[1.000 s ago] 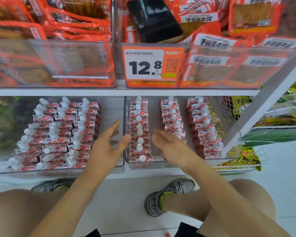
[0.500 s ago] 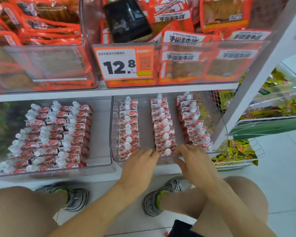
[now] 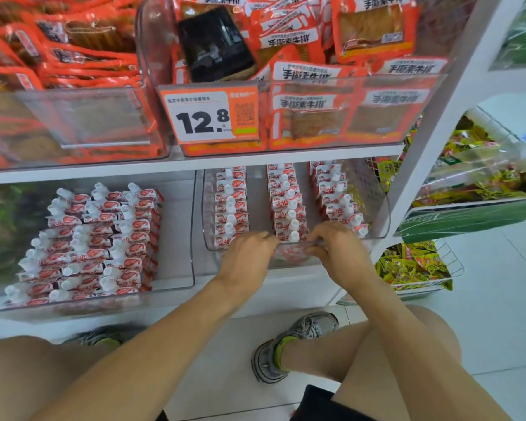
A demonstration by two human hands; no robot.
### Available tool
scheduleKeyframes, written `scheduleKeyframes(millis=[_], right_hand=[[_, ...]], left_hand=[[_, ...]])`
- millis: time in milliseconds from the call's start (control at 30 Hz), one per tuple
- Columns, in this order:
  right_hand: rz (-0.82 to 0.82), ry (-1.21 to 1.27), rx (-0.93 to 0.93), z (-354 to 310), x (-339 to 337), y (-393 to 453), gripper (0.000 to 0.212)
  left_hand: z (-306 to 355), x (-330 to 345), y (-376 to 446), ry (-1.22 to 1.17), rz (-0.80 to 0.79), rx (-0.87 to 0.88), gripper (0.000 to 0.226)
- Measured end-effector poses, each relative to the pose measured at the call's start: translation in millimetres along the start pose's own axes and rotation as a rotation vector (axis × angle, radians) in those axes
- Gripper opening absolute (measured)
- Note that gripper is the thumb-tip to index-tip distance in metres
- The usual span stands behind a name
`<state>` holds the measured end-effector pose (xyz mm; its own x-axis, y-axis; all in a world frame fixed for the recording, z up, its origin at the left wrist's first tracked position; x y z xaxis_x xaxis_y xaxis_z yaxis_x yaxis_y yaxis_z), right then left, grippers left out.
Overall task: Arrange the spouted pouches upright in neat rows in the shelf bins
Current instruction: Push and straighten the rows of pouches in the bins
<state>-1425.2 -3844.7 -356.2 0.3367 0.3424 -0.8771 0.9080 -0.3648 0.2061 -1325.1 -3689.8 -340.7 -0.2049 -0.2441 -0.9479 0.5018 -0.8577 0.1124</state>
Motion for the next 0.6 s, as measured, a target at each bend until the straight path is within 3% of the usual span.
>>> scheduleKeyframes(millis=[300,533,600], right_hand=[[0.040,-0.018,0.022,7.0,-1.6,6.3,0.015],[0.020,-0.062,0.037,4.4,2.7,-2.0,0.018],[-0.009,-0.105,0.045,0.4,0.0,-3.7,0.020]], left_hand=[[-5.0,7.8,9.9,-0.053,0.064,0.002,0.014],[-7.7,19.1,2.4,0.000,0.059,0.040,0.025],[-5.1,10.1,-5.8,-0.043,0.132,0.110,0.026]])
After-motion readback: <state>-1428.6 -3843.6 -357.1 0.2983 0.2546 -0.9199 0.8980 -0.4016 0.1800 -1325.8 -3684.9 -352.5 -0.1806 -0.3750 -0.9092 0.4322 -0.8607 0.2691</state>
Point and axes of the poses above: each hand's wrist, its own y-axis towards the middle knuckle, its own x-axis out of the palm, z = x × y, the point moved 3 cm from there along y, towards the middle knuckle, and after that the axes turned 3 degrees about -y, right-handed, at the moved point
